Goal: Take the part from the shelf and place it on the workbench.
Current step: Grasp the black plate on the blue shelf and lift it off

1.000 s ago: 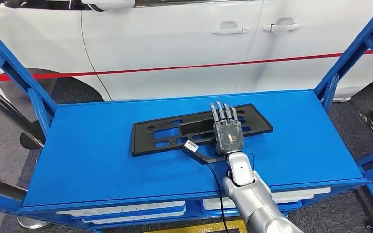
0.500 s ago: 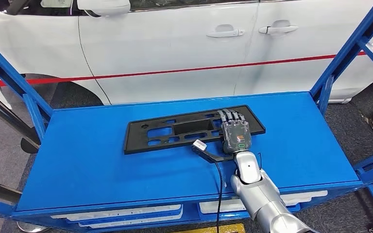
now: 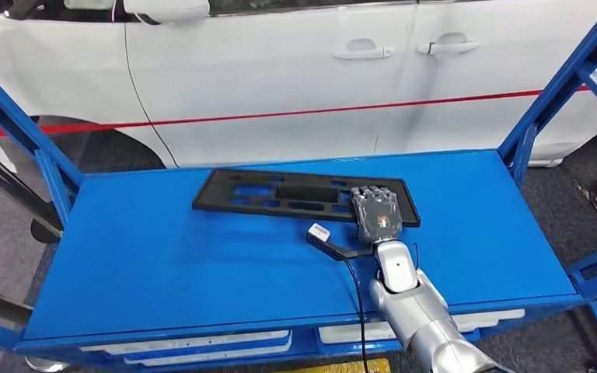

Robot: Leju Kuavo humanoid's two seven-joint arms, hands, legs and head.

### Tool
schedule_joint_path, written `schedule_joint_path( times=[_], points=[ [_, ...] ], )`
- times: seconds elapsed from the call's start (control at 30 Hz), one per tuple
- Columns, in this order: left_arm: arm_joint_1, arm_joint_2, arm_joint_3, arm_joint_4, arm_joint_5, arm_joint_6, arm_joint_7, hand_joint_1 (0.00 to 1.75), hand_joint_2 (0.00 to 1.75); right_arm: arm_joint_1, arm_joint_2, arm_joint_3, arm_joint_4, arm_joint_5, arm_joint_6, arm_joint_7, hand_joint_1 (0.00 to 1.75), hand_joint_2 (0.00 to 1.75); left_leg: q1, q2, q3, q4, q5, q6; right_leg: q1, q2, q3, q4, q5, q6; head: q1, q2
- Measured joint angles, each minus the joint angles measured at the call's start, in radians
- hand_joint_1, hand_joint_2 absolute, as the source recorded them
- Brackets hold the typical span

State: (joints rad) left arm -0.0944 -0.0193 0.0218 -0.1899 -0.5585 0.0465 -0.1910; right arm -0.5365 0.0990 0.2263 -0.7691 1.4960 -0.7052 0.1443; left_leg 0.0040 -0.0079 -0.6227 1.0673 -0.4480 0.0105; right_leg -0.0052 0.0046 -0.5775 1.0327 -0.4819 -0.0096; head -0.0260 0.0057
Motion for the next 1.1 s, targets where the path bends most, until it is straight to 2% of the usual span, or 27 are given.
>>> schedule_joint_path(
  times=[0.03, 0.1, 0.13, 0.23, 0.27, 0.3, 0.33, 0.37, 0.43, 0.47, 0.57, 0.63, 0.67, 0.73, 0.77, 0.8, 0.83, 0.9, 0.93, 0.97, 1.0, 1.1],
  points=[
    [-0.001, 0.0, 0.002, 0.0, -0.004, 0.002, -0.001, 0.0, 0.0, 0.0, 0.0, -0.003, -0.004, 0.0, 0.0, -0.005, 1.75, 1.75, -0.001, 0.0, 0.018, -0.039, 0.008, 0.007, 0.002, 0.001, 0.0, 0.0, -0.002, 0.007, 0.0, 0.0],
    [-0.001, 0.001, 0.004, -0.001, -0.008, 0.004, -0.002, 0.0, 0.0, 0.003, 0.0, -0.011, -0.015, 0.0, 0.0, -0.015, 1.75, 1.75, 0.004, 0.001, 0.023, -0.049, 0.011, 0.018, 0.001, 0.001, -0.005, 0.014, -0.015, 0.015, 0.0, 0.0],
    [-0.002, 0.001, 0.006, -0.001, -0.009, 0.006, -0.004, 0.0, 0.0, 0.005, 0.0, -0.014, -0.02, -0.001, 0.0, -0.02, 1.75, 1.75, 0.006, 0.002, 0.026, -0.054, 0.013, 0.023, 0.001, 0.001, -0.02, 0.046, -0.035, 0.019, 0.0, 0.0],
    [-0.007, 0.002, 0.007, -0.002, -0.017, 0.016, -0.01, 0.0, 0.0, 0.019, -0.001, -0.029, -0.038, -0.008, 0.0, -0.041, 1.75, 1.75, 0.005, 0.002, 0.028, -0.054, 0.011, 0.032, -0.001, 0.0, -0.117, 0.231, -0.114, 0.026, 0.0, 0.0],
    [-0.007, 0.002, 0.008, -0.002, -0.02, 0.019, -0.013, 0.0, 0.0, 0.027, 0.0, -0.037, -0.047, -0.014, 0.0, -0.051, 1.75, 1.75, 0.005, 0.002, 0.028, -0.053, 0.009, 0.033, -0.002, 0.0, -0.142, 0.272, -0.119, 0.028, 0.001, 0.0],
    [-0.007, 0.002, 0.008, -0.002, -0.022, 0.023, -0.016, 0.0, 0.0, 0.034, 0.0, -0.045, -0.058, -0.022, 0.0, -0.065, 1.75, 1.75, 0.005, 0.001, 0.029, -0.05, 0.007, 0.034, -0.004, 0.0, -0.151, 0.28, -0.106, 0.028, 0.0, 0.0],
    [-0.006, 0.002, 0.009, -0.002, -0.025, 0.025, -0.019, 0.0, 0.0, 0.039, 0.0, -0.053, -0.071, -0.032, 0.0, -0.084, 1.75, 1.75, 0.005, 0.0, 0.03, -0.048, 0.004, 0.033, -0.006, 0.0, -0.141, 0.247, -0.074, 0.029, 0.001, 0.0],
    [-0.006, 0.002, 0.01, -0.002, -0.027, 0.027, -0.022, 0.0, 0.0, 0.042, 0.0, -0.062, -0.086, -0.043, 0.0, -0.104, 1.75, 1.75, 0.006, -0.001, 0.031, -0.044, 0.001, 0.03, -0.008, 0.0, -0.116, 0.185, -0.033, 0.028, 0.001, 0.0],
    [-0.006, 0.002, 0.012, -0.002, -0.033, 0.034, -0.026, 0.0, 0.0, 0.044, 0.005, -0.081, -0.121, -0.066, 0.0, -0.155, 1.75, 1.75, 0.004, -0.002, 0.029, -0.035, -0.007, 0.022, -0.008, 0.0, -0.065, 0.067, 0.017, 0.024, 0.0, 0.0],
    [-0.007, 0.002, 0.014, -0.002, -0.037, 0.039, -0.029, 0.0, 0.0, 0.045, 0.01, -0.091, -0.141, -0.079, 0.0, -0.184, 1.75, 1.75, 0.002, -0.002, 0.027, -0.031, -0.01, 0.017, -0.007, 0.0, -0.053, 0.037, 0.024, 0.022, 0.0, 0.0],
    [-0.006, 0.003, 0.021, -0.002, -0.041, 0.056, -0.045, 0.0, 0.0, 0.054, 0.038, -0.127, -0.236, -0.124, 0.0, -0.319, 1.75, 1.75, 0.0, -0.001, 0.022, -0.029, -0.012, 0.004, -0.005, 0.002, -0.053, 0.025, 0.022, 0.008, 0.0, 0.0],
    [-0.002, 0.002, 0.029, -0.002, -0.038, 0.063, -0.064, 0.0, 0.0, 0.06, 0.072, -0.155, -0.335, -0.155, 0.0, -0.445, 1.75, 1.75, 0.001, 0.0, 0.01, 0.001, -0.035, -0.005, -0.008, 0.002, -0.05, 0.021, 0.023, -0.004, 0.0, 0.0],
    [-0.001, 0.002, 0.033, -0.002, -0.035, 0.067, -0.078, 0.0, 0.0, 0.062, 0.095, -0.169, -0.392, -0.168, 0.0, -0.509, 1.75, 1.75, 0.002, 0.001, -0.01, 0.047, -0.062, -0.009, -0.008, 0.001, -0.048, 0.02, 0.022, -0.01, 0.0, 0.0],
    [0.002, 0.001, 0.043, -0.002, -0.027, 0.074, -0.105, 0.0, 0.0, 0.07, 0.141, -0.194, -0.503, -0.185, 0.0, -0.603, 1.75, 1.75, 0.003, 0.002, -0.07, 0.178, -0.122, -0.014, -0.004, -0.001, -0.045, 0.02, 0.019, -0.017, 0.0, 0.0],
    [0.005, 0.001, 0.048, -0.002, -0.022, 0.078, -0.116, 0.0, 0.0, 0.076, 0.159, -0.203, -0.55, -0.19, 0.0, -0.628, 1.75, 1.75, 0.003, 0.002, -0.097, 0.232, -0.138, -0.014, -0.001, -0.003, -0.043, 0.02, 0.018, -0.019, 0.0, 0.0],
    [0.008, 0.001, 0.053, -0.002, -0.02, 0.08, -0.122, 0.0, 0.0, 0.082, 0.173, -0.21, -0.589, -0.192, 0.001, -0.642, 1.75, 1.75, 0.003, 0.002, -0.109, 0.251, -0.134, -0.013, 0.001, -0.004, -0.041, 0.02, 0.017, -0.021, 0.0, 0.0],
    [0.01, 0.001, 0.057, -0.002, -0.018, 0.08, -0.126, 0.0, 0.0, 0.087, 0.186, -0.216, -0.622, -0.194, 0.001, -0.649, 1.75, 1.75, 0.003, 0.002, -0.102, 0.233, -0.113, -0.01, 0.003, -0.005, -0.039, 0.02, 0.015, -0.022, 0.0, 0.0],
    [0.014, 0.001, 0.061, -0.002, -0.018, 0.081, -0.129, 0.0, 0.0, 0.091, 0.205, -0.228, -0.671, -0.196, 0.001, -0.654, 1.75, 1.75, 0.001, 0.002, -0.043, 0.107, -0.046, 0.0, 0.005, -0.003, -0.034, 0.02, 0.014, -0.023, 0.0, 0.0],
    [0.014, 0.001, 0.063, -0.002, -0.018, 0.081, -0.129, 0.0, 0.0, 0.091, 0.212, -0.232, -0.691, -0.196, 0.002, -0.655, 1.75, 1.75, -0.001, 0.002, -0.011, 0.042, -0.023, 0.005, 0.007, -0.002, -0.034, 0.021, 0.013, -0.021, 0.0, 0.0],
    [0.013, 0.001, 0.065, -0.002, -0.018, 0.081, -0.13, 0.0, 0.0, 0.093, 0.218, -0.235, -0.707, -0.197, 0.002, -0.656, 1.75, 1.75, -0.004, 0.001, 0.011, -0.004, -0.011, 0.009, 0.008, 0.0, -0.034, 0.02, 0.013, -0.018, 0.0, 0.0],
    [0.012, 0.001, 0.067, -0.002, -0.018, 0.082, -0.131, 0.0, 0.0, 0.095, 0.222, -0.237, -0.719, -0.197, 0.003, -0.656, 1.75, 1.75, -0.007, 0.001, 0.022, -0.027, -0.009, 0.011, 0.008, 0.001, -0.035, 0.02, 0.014, -0.014, 0.0, 0.0],
    [0.014, 0.001, 0.071, -0.002, -0.018, 0.082, -0.132, 0.0, 0.0, 0.103, 0.23, -0.241, -0.747, -0.198, 0.004, -0.657, 1.75, 1.75, -0.006, 0.001, 0.029, -0.043, -0.002, 0.021, 0.008, 0.002, -0.034, 0.017, 0.014, 0.002, 0.0, 0.0]
  ],
)
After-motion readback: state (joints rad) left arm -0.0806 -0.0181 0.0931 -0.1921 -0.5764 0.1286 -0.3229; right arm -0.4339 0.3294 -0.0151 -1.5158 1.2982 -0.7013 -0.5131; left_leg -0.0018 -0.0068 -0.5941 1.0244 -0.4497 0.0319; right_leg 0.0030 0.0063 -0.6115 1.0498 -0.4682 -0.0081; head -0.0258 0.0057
